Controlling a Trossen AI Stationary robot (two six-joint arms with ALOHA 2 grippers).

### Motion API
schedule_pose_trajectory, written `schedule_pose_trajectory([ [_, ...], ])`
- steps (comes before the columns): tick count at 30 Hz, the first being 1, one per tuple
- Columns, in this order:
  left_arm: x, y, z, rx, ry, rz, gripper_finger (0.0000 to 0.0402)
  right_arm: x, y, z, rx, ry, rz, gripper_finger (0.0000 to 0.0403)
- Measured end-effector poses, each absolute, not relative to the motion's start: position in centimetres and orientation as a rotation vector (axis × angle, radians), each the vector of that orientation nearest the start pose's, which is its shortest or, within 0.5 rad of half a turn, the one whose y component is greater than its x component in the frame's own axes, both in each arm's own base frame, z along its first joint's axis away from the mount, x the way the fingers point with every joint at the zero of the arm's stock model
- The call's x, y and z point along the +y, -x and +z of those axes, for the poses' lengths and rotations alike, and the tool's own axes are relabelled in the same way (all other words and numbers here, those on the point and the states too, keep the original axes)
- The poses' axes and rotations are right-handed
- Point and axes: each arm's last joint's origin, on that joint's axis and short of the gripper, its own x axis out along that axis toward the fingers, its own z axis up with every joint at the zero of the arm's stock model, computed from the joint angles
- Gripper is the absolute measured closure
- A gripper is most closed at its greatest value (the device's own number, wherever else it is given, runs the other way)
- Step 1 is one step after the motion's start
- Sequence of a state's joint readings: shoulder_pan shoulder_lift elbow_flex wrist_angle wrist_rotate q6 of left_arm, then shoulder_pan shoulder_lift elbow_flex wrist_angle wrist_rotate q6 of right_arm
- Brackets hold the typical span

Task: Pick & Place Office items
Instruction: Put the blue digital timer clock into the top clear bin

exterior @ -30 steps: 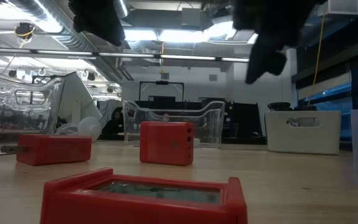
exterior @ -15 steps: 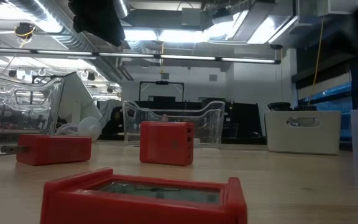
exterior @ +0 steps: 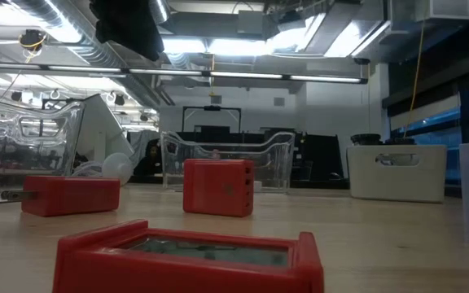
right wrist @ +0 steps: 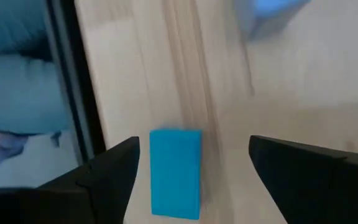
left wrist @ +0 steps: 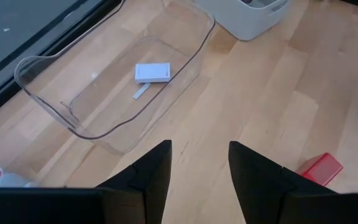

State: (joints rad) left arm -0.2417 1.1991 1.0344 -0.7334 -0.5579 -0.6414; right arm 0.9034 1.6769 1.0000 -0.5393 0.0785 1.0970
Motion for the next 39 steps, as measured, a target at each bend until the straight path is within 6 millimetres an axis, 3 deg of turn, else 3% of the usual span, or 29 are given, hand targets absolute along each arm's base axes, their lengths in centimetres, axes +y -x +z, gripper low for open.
schedule_pose_trajectory([
  [6,-4.1,-23.0,29.6,0.693,0.249,0.540,0.0245,25.3,-18.6,15.2,1.363,-0.327,0.036,0.0100],
  [15,-4.1,-23.0,29.6,0.693,0.248,0.540,0.0245,26.2,-18.2,15.1,1.334,-0.375,0.044,0.0101],
  [25,-4.1,-23.0,29.6,0.694,0.248,0.541,0.0245,26.8,-18.1,13.2,1.325,-0.269,0.038,0.0101],
  [29,-4.1,-23.0,29.6,0.695,0.247,0.541,0.0245,26.8,-18.0,13.1,1.278,-0.135,0.083,0.0104],
  [34,-4.1,-23.0,29.6,0.695,0.248,0.541,0.0245,26.8,-17.8,12.9,1.247,-0.008,0.141,0.0148],
  [39,-4.1,-23.0,29.6,0.695,0.247,0.541,0.0245,26.7,-17.9,12.9,1.238,0.012,0.138,0.0234],
])
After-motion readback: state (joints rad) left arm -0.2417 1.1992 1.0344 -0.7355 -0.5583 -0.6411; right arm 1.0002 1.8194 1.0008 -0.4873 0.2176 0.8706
